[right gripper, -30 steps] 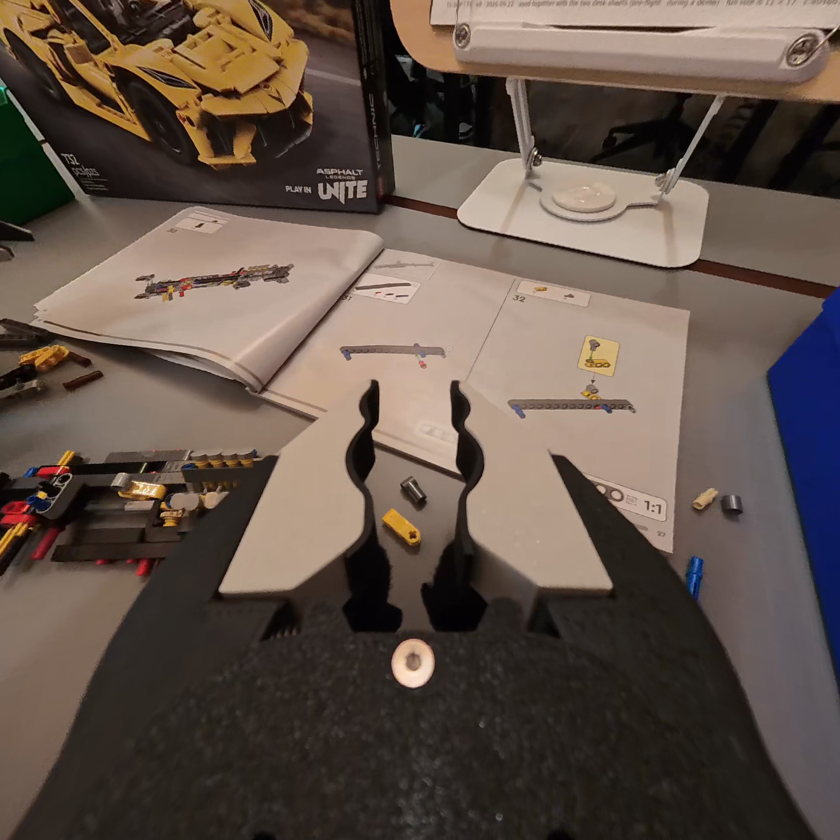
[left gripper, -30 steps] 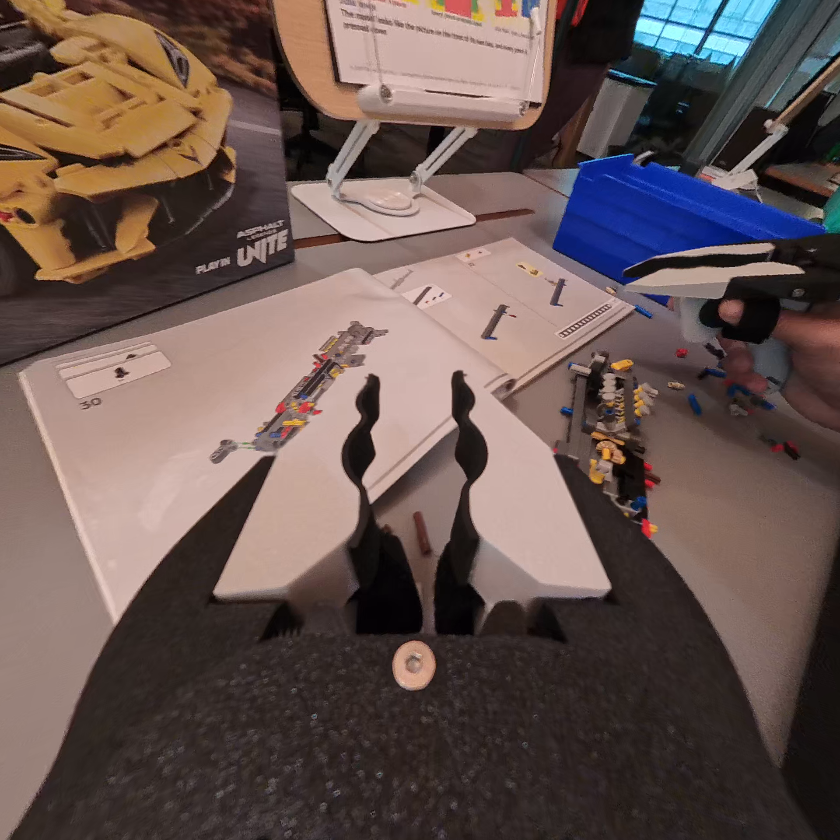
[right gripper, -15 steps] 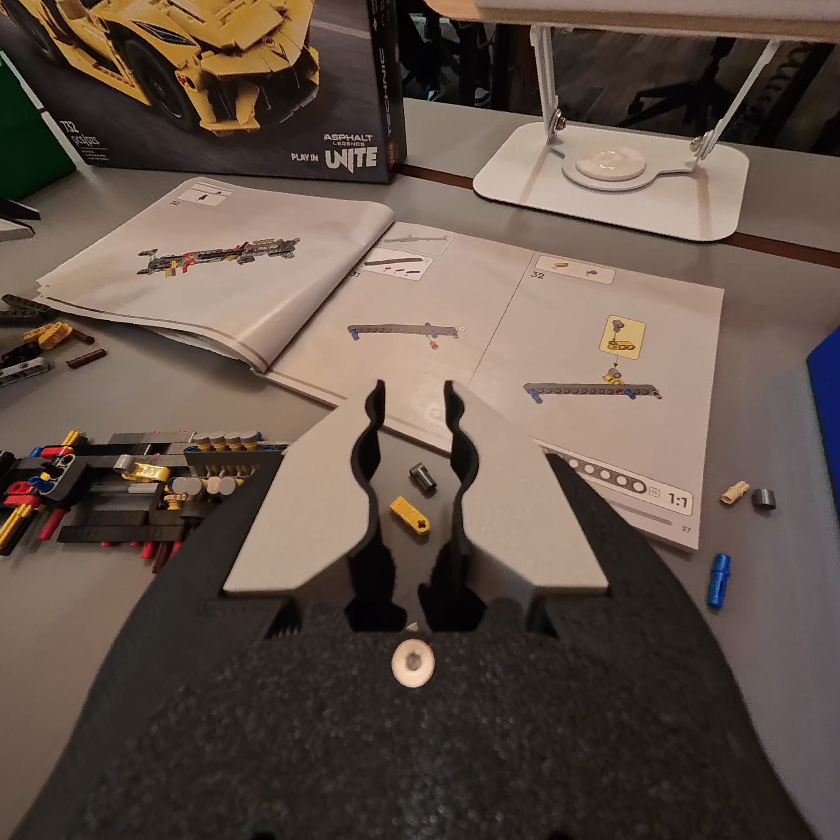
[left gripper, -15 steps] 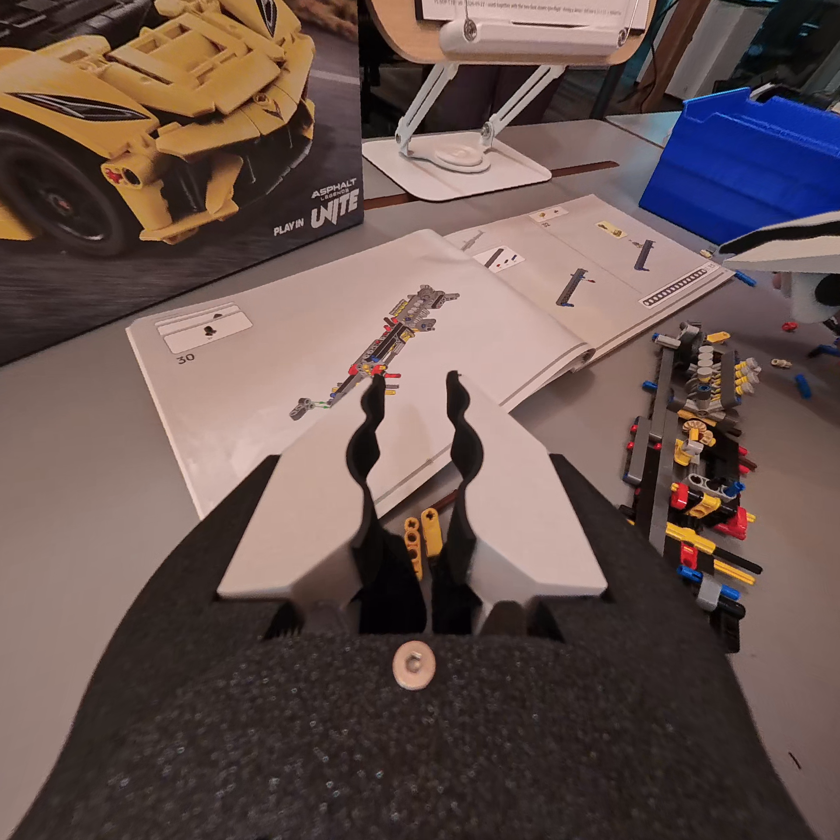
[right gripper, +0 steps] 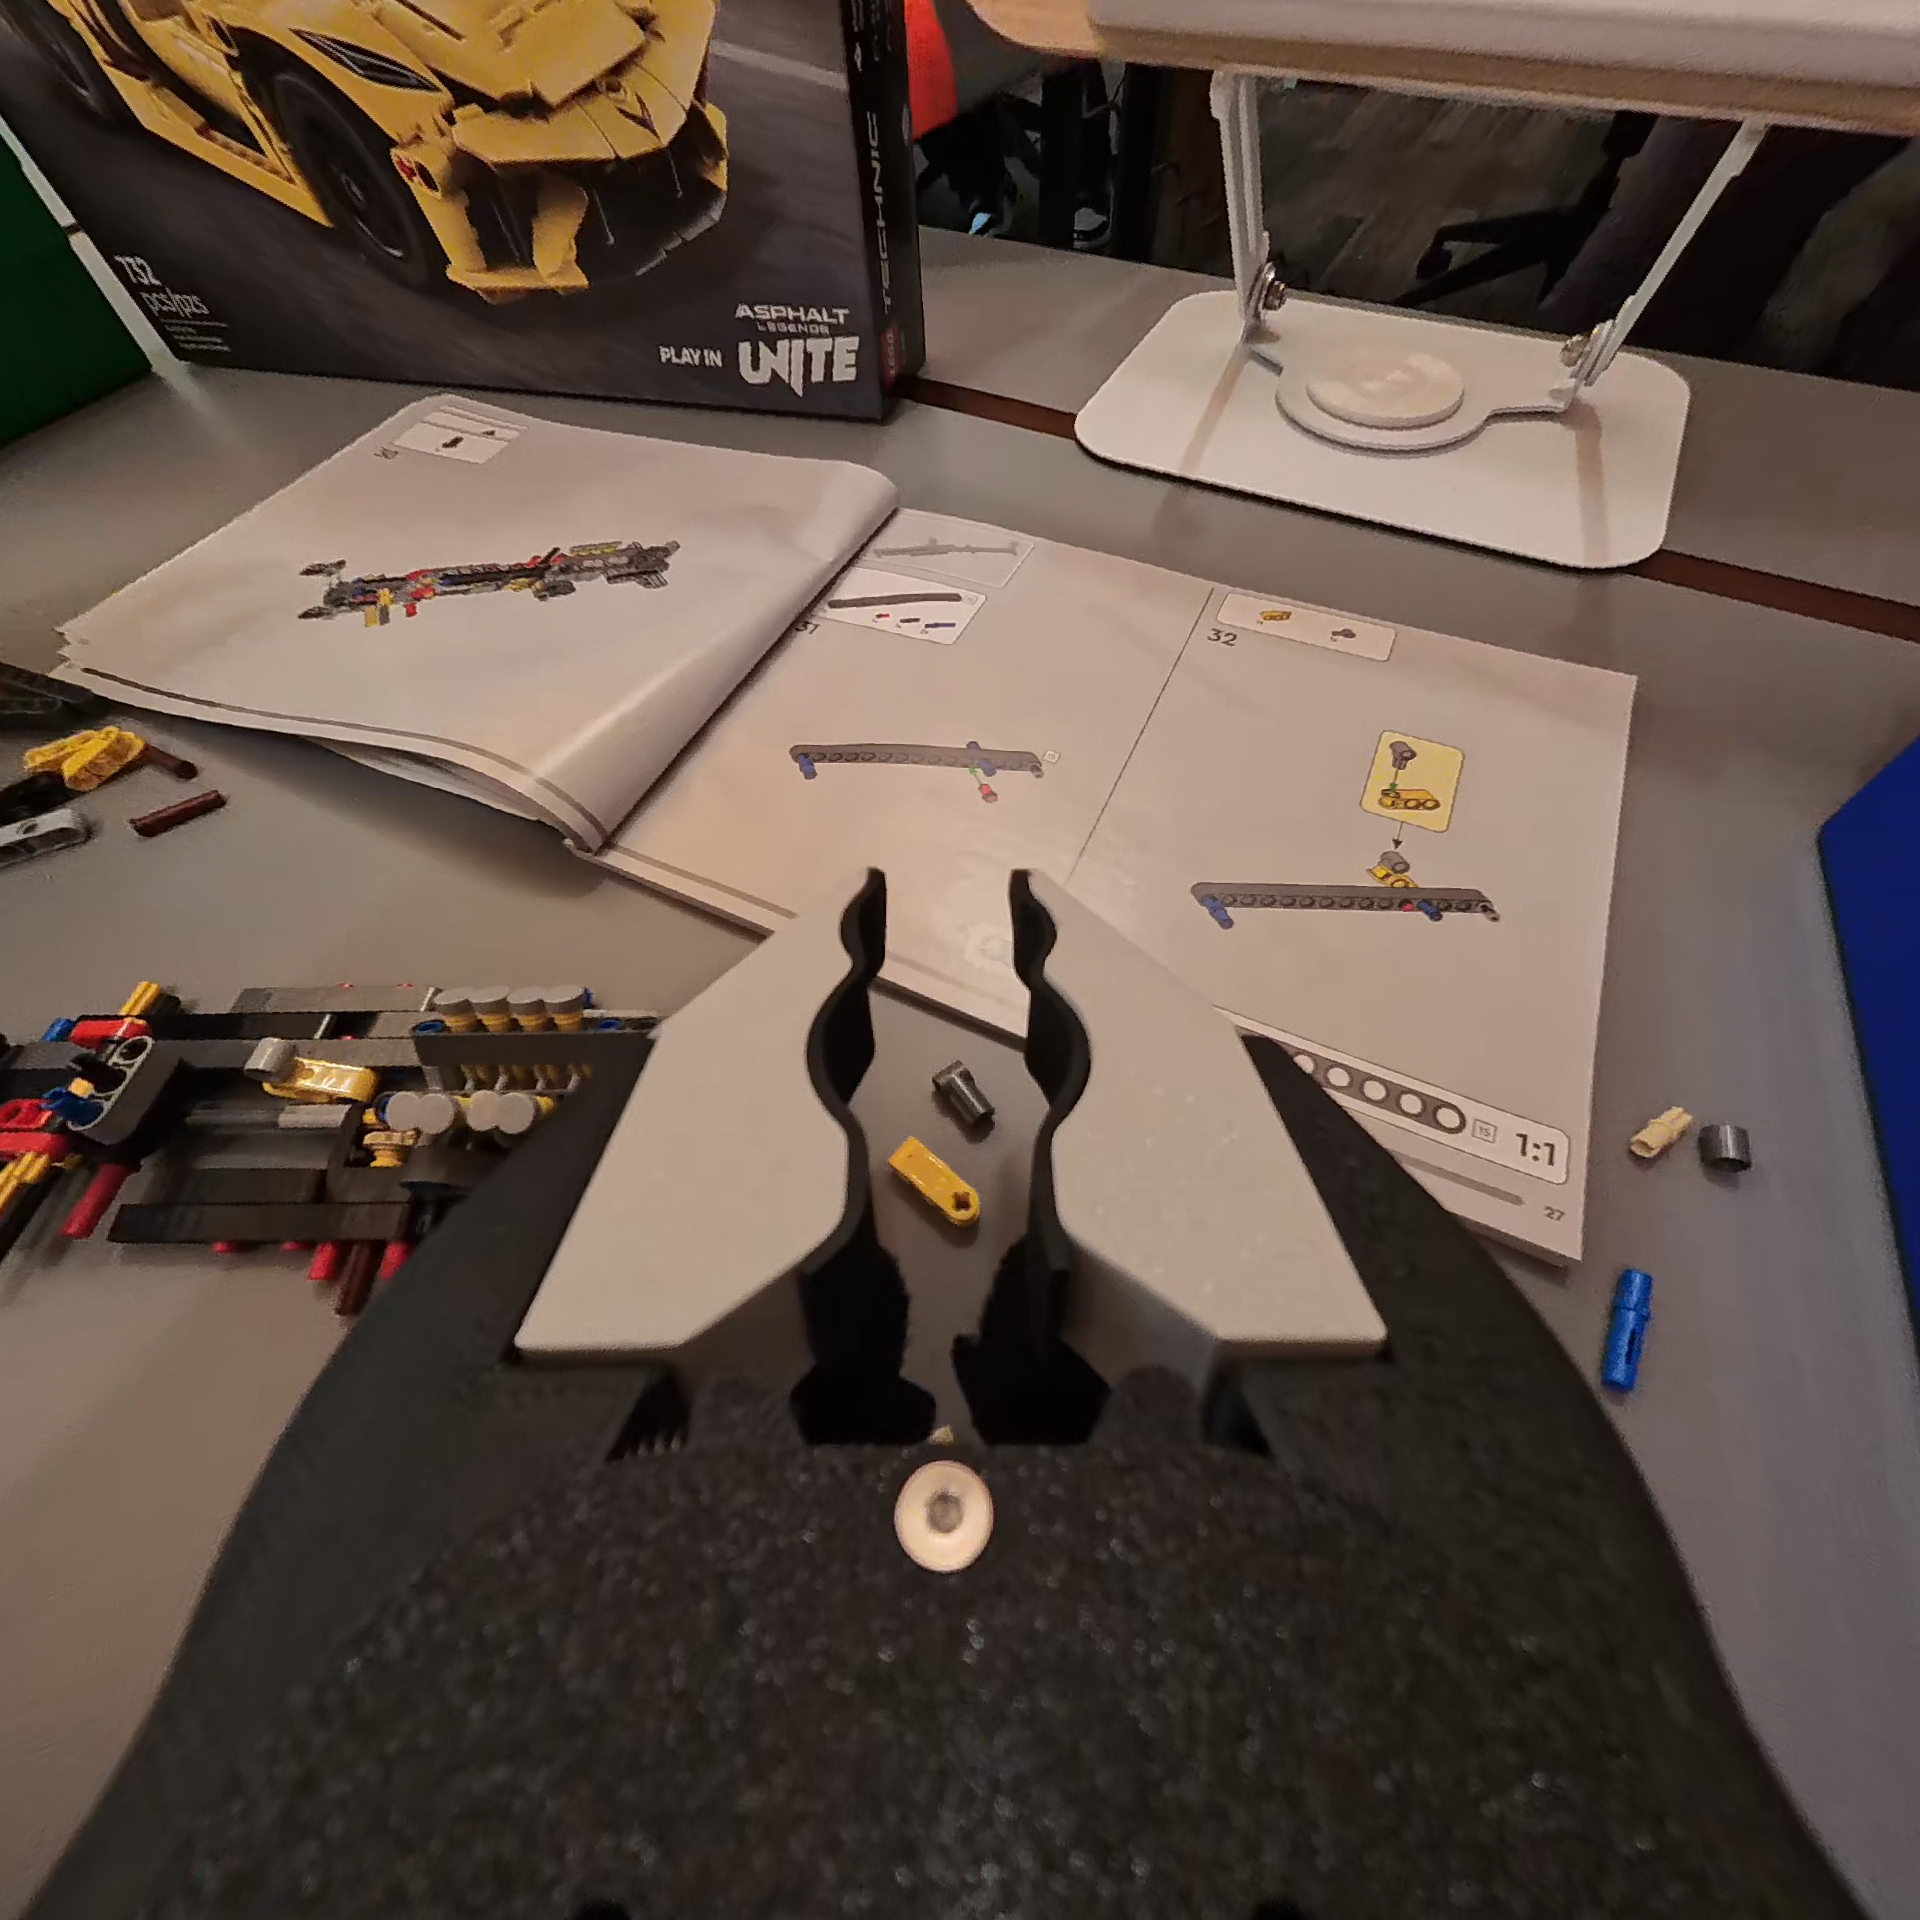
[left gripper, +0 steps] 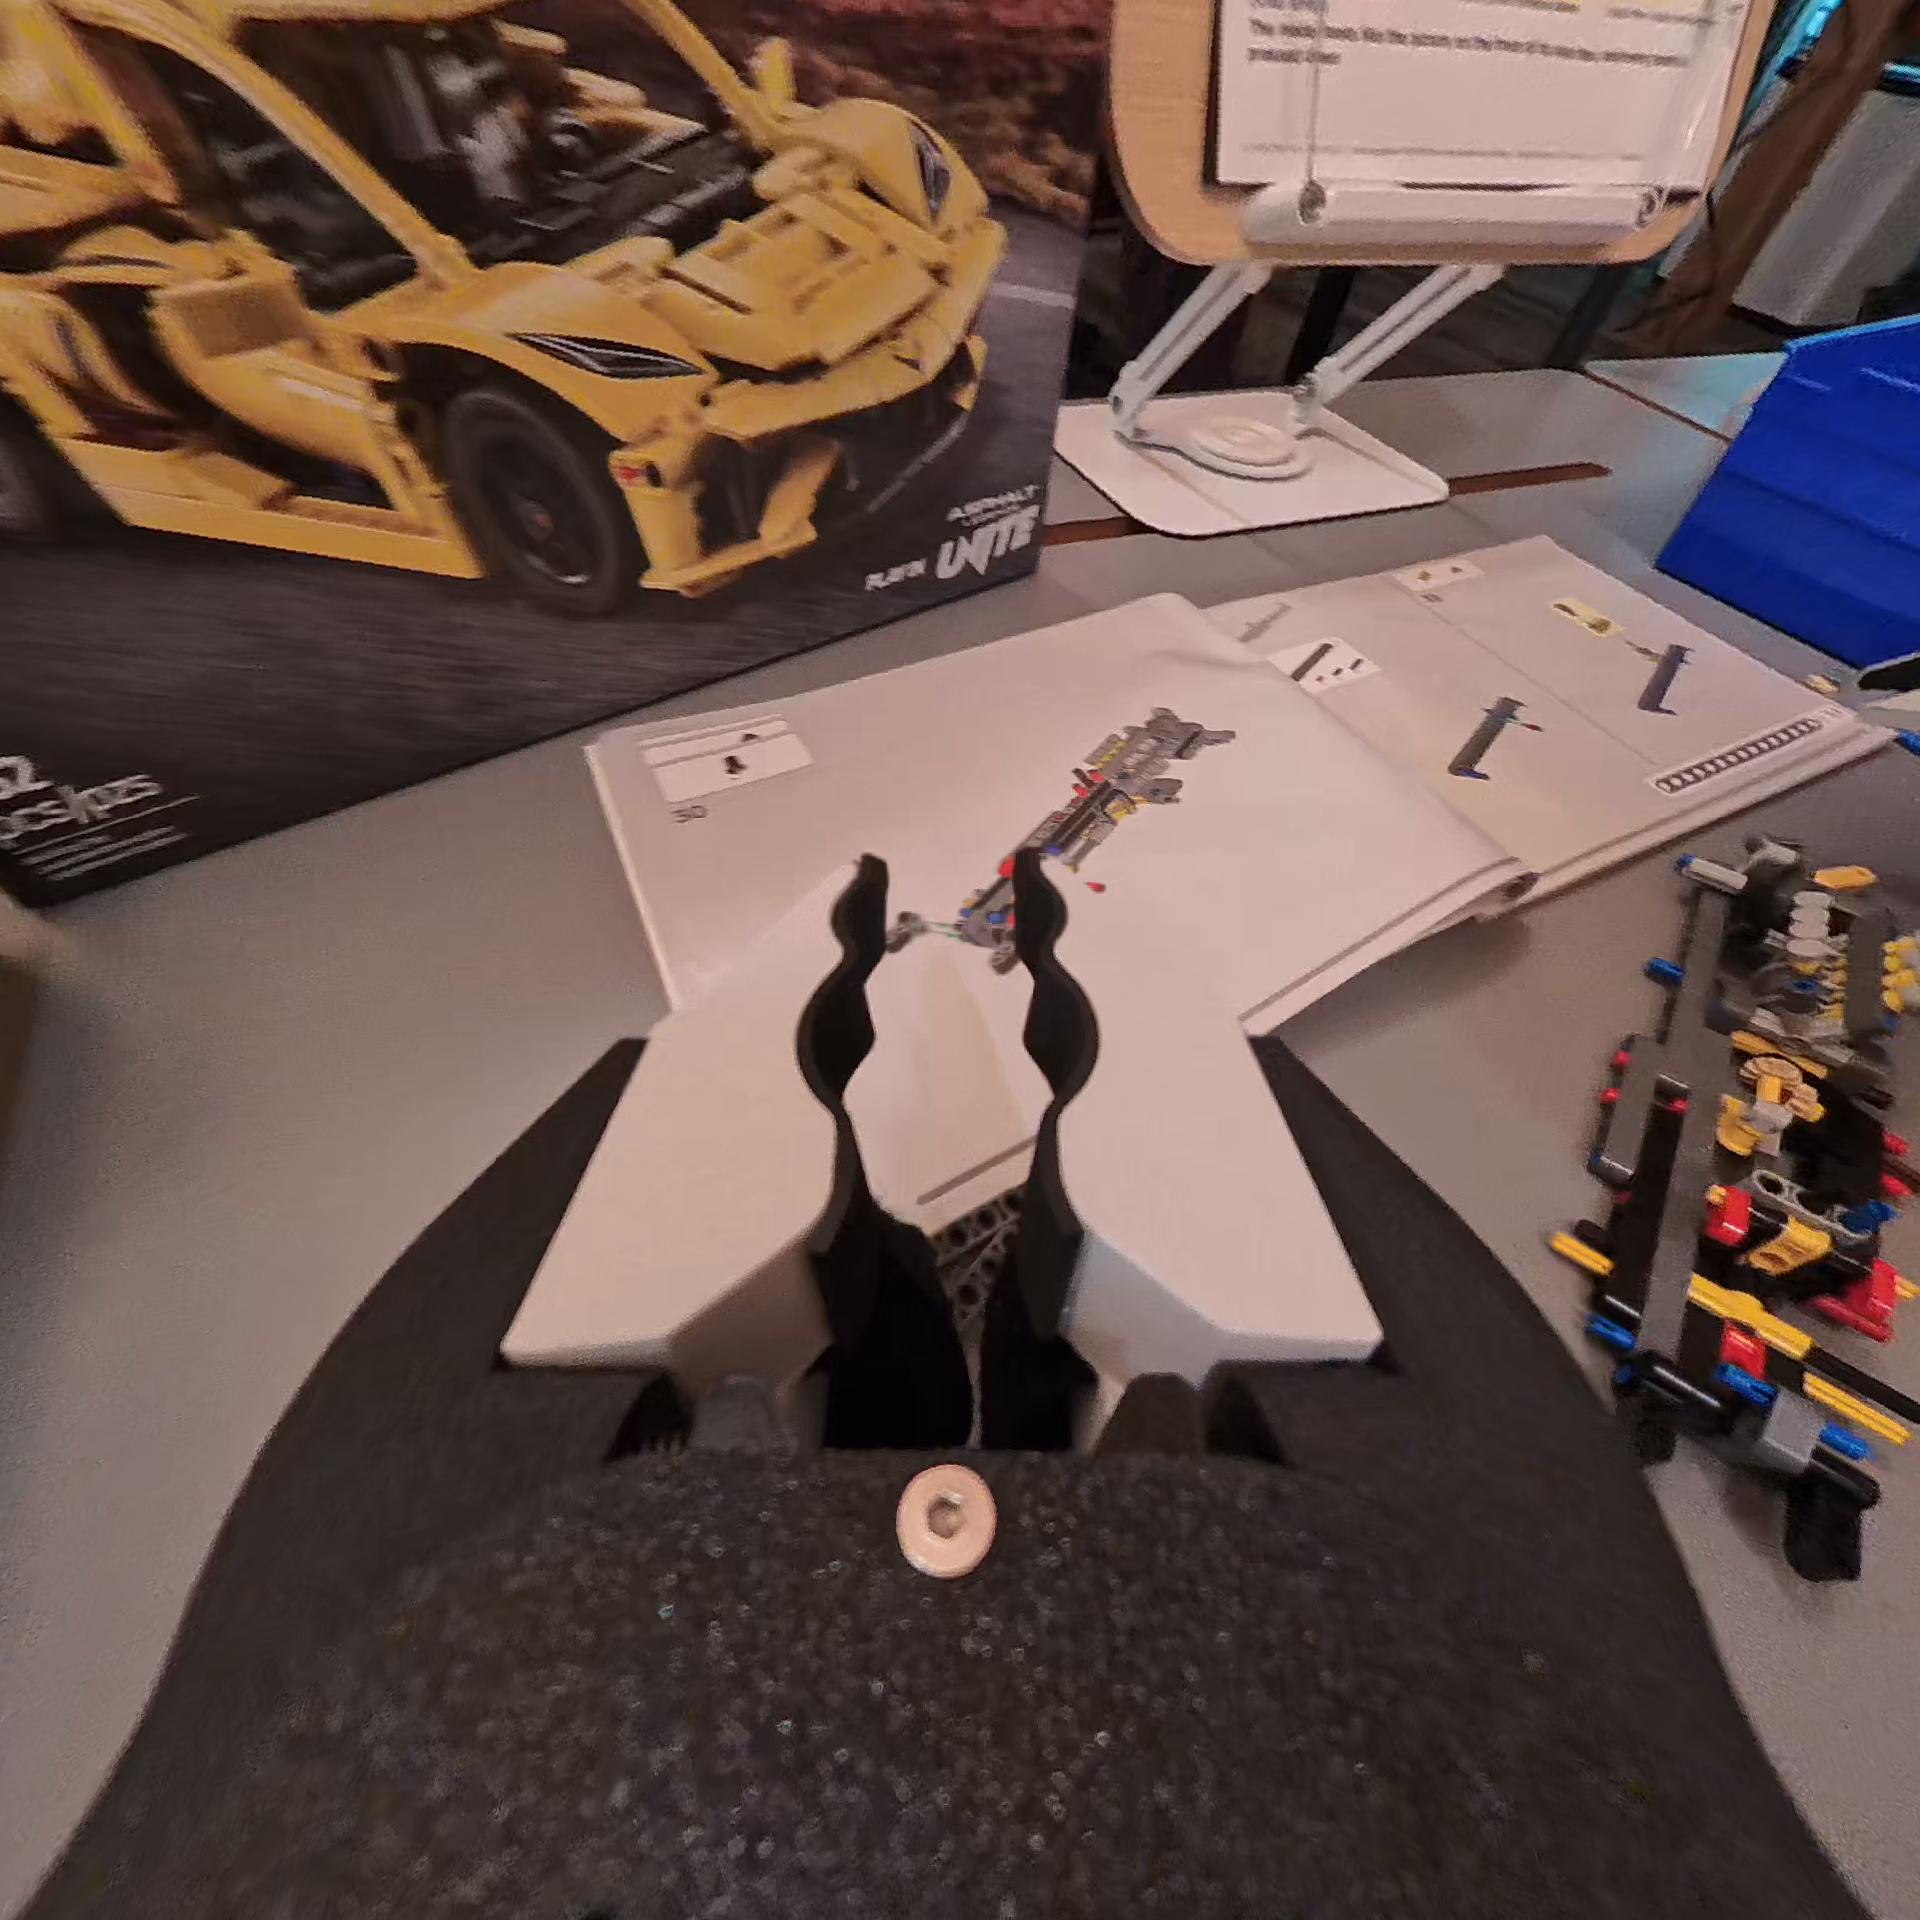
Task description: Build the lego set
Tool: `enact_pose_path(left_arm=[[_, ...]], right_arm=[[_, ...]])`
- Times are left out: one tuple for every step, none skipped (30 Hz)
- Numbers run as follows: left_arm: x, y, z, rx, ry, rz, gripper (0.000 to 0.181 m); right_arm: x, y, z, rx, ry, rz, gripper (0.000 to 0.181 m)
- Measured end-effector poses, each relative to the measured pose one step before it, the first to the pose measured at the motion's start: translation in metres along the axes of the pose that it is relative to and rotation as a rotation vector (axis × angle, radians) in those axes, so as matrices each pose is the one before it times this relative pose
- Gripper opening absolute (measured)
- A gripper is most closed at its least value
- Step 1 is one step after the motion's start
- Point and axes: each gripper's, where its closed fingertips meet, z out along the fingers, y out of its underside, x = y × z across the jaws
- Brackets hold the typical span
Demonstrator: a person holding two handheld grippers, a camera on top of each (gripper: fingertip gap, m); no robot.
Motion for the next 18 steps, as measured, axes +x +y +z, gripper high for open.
enact_pose_path(left_arm=[[-0.00037, 0.00092, -0.00472, -0.0093, 0.0288, -0.0127, 0.023], [0.00459, 0.00746, -0.00520, -0.0519, 0.0617, 0.0003, 0.025], [0.00705, 0.01625, -0.00565, -0.1110, 0.0702, 0.0065, 0.027], [0.00784, 0.02097, -0.00549, -0.1404, 0.0577, 0.0034, 0.028], [0.00847, 0.01812, -0.00423, -0.1102, 0.0371, 0.0046, 0.033], [0.01015, 0.01279, -0.00341, -0.0624, 0.0234, 0.0120, 0.040], [0.01200, 0.00935, -0.00326, -0.0344, 0.0201, 0.0189, 0.041], [0.01121, 0.00835, -0.00320, -0.0268, 0.0128, 0.0256, 0.040], [0.00577, 0.00891, -0.00401, -0.0281, -0.0120, 0.0266, 0.039], [-0.00269, 0.00855, -0.00539, -0.0226, -0.0460, 0.0203, 0.039], [-0.01005, 0.00699, -0.00577, -0.0122, -0.0670, 0.0070, 0.039], [-0.01377, 0.00536, -0.00433, -0.0099, -0.0657, -0.0053, 0.038], [-0.01370, 0.00392, -0.00209, -0.0116, -0.0496, -0.0082, 0.036], [-0.01210, 0.00271, -0.00032, -0.0176, -0.0330, 0.0055, 0.035], [-0.01157, 0.00083, 0.00031, -0.0192, -0.0336, 0.0305, 0.033], [-0.01098, -0.00109, 0.00058, -0.0133, -0.0362, 0.0569, 0.032], [-0.00891, -0.00073, 0.00117, -0.0172, -0.0249, 0.0761, 0.030], [-0.00725, 0.00098, 0.00191, -0.0299, -0.0144, 0.0809, 0.028]], right_arm=[[-0.00067, -0.00078, 0.00043, 0.0043, -0.0036, 0.0018, 0.023], [-0.00041, 0.00018, 0.00036, 0.0007, -0.0044, 0.0011, 0.023], [-0.00089, 0.00025, 0.00015, 0.0001, -0.0055, 0.0032, 0.023], [-0.00159, 0.00006, 0.00020, 0.0018, -0.0067, 0.0052, 0.023], [-0.00104, 0.00034, 0.00021, 0.0021, -0.0052, 0.0043, 0.023], [-0.00038, 0.00051, 0.00035, -0.0002, -0.0029, 0.0012, 0.023], [-0.00012, 0.00060, 0.00086, -0.0022, -0.0011, -0.0019, 0.023], [-0.00037, 0.00023, 0.00082, -0.0014, -0.0007, -0.0037, 0.023], [-0.00010, -0.00015, 0.00057, 0.0000, -0.0006, -0.0027, 0.023], [-0.00017, 0.00004, 0.00028, -0.0007, -0.0014, 0.0003, 0.023], [-0.00067, 0.00025, 0.00055, -0.0017, -0.0033, 0.0016, 0.023], [-0.00073, 0.00012, 0.00039, -0.0007, -0.0038, 0.0020, 0.023], [-0.00057, -0.00016, 0.00051, 0.0003, -0.0026, 0.0017, 0.023], [-0.00064, -0.00082, 0.00053, 0.0013, -0.0027, 0.0001, 0.023], [-0.00068, -0.00042, 0.00051, -0.0002, -0.0034, -0.0003, 0.023], [-0.00070, -0.00022, 0.00126, -0.0016, -0.0053, 0.0003, 0.023], [-0.00057, -0.00021, 0.00112, -0.0013, -0.0060, 0.0005, 0.023], [-0.00036, -0.00009, 0.00088, -0.0003, -0.0050, 0.0006, 0.023]])
